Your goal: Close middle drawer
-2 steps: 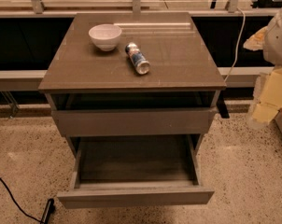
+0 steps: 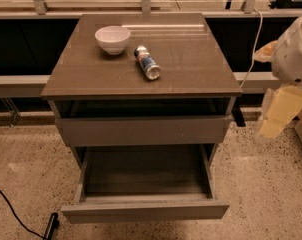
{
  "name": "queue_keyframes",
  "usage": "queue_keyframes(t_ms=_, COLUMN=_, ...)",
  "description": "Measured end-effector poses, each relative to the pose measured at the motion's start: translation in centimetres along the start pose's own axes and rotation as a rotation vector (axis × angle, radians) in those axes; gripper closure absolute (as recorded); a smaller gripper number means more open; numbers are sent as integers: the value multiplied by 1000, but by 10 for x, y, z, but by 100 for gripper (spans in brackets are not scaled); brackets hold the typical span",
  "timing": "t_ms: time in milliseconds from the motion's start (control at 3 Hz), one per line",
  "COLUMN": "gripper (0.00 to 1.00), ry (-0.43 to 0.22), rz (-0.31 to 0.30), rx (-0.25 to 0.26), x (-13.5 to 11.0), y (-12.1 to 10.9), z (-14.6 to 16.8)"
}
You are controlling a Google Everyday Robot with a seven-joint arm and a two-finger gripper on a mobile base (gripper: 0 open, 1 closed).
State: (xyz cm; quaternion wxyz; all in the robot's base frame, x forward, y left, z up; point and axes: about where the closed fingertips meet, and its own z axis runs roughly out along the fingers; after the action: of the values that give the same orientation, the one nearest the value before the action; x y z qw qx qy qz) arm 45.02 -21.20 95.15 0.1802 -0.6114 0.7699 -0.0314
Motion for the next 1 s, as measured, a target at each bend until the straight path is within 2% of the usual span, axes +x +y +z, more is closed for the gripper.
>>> queue_keyframes(t_ms=333, gripper=0, ry=-91, rz=-52, rx=-50, x=9, y=27, z=70)
queue_keyframes(t_ms=667, gripper=0, ry=-224, rz=-99, rx=-108, x=14, y=66, z=150)
queue_keyframes(t_ms=1000, gripper=0, ry=-243, rz=-133, rx=-47, x=12, y=56, z=159)
